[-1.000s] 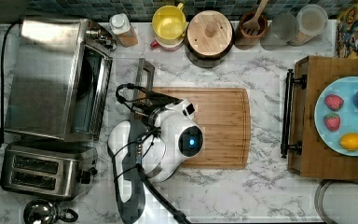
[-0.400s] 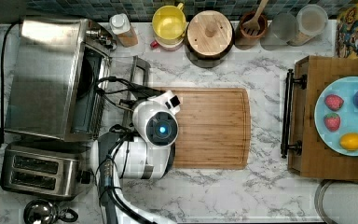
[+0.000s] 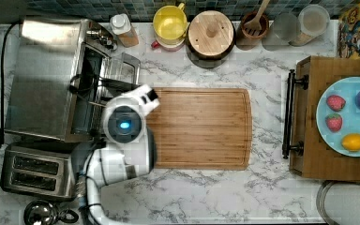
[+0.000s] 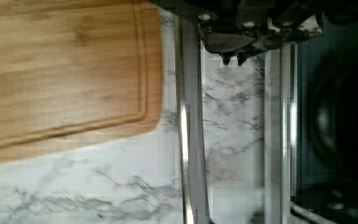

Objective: Close the oven.

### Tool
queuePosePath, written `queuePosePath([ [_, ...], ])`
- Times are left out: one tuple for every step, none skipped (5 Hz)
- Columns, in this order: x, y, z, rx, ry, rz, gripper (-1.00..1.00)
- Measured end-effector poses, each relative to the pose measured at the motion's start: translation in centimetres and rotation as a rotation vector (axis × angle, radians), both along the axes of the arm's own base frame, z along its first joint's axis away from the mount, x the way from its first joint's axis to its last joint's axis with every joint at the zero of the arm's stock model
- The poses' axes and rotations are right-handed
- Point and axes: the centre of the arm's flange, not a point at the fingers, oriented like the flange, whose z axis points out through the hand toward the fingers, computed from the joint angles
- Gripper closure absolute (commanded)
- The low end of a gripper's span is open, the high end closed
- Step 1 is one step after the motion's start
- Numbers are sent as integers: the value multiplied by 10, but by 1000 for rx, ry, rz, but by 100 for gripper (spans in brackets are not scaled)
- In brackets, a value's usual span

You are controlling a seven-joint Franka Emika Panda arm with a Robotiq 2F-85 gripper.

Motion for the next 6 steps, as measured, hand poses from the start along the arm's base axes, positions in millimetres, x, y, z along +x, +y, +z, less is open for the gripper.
queuePosePath([
  [-1,57,29,-85,-53,77,100],
  [-12,120,60,-219,-95,98,100],
  [-27,178,85,-230,-94,82,100],
  [-30,194,101,-234,-107,103,100],
  [-10,161,103,-350,-120,-25,100],
  [11,132,103,-366,-103,-160,100],
])
